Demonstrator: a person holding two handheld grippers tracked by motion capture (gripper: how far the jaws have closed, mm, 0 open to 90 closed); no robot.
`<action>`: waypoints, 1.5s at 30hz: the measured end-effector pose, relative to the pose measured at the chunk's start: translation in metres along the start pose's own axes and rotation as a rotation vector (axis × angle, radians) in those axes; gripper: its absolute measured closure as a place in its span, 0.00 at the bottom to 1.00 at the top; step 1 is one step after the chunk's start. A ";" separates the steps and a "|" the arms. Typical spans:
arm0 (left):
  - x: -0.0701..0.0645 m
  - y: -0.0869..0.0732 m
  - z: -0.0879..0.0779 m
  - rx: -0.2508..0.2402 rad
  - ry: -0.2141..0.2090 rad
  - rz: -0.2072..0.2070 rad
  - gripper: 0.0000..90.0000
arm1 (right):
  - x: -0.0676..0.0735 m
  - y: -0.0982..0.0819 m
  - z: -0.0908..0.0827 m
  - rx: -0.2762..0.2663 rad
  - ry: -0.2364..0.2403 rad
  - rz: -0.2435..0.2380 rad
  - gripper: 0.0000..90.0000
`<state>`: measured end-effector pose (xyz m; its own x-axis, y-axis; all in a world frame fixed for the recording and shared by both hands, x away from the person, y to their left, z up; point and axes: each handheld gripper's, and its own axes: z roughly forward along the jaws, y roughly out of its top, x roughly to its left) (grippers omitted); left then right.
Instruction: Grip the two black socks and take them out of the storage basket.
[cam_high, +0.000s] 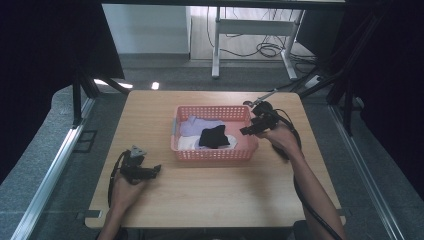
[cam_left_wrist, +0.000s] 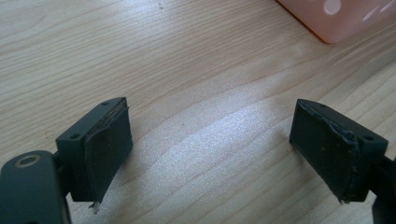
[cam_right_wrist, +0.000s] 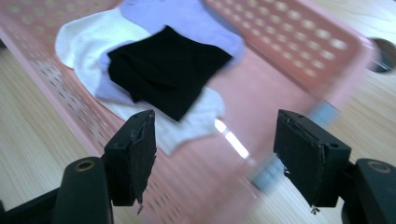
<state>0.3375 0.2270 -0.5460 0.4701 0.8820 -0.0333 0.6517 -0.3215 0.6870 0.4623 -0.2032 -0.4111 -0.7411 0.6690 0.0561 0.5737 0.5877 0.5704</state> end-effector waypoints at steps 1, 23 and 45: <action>0.000 0.000 0.000 0.000 0.000 0.000 0.14 | 0.003 0.004 0.005 0.007 0.008 -0.010 0.34; 0.000 0.000 0.000 -0.002 -0.003 -0.003 0.14 | 0.044 0.036 0.101 0.141 0.103 -0.135 0.35; 0.000 0.000 0.000 -0.004 -0.002 -0.005 0.14 | 0.039 0.056 0.074 0.089 0.131 -0.125 0.94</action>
<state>0.3375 0.2270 -0.5462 0.4680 0.8829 -0.0387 0.6517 -0.3152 0.6898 0.4912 -0.1103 -0.4370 -0.8442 0.5269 0.0987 0.4986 0.7042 0.5054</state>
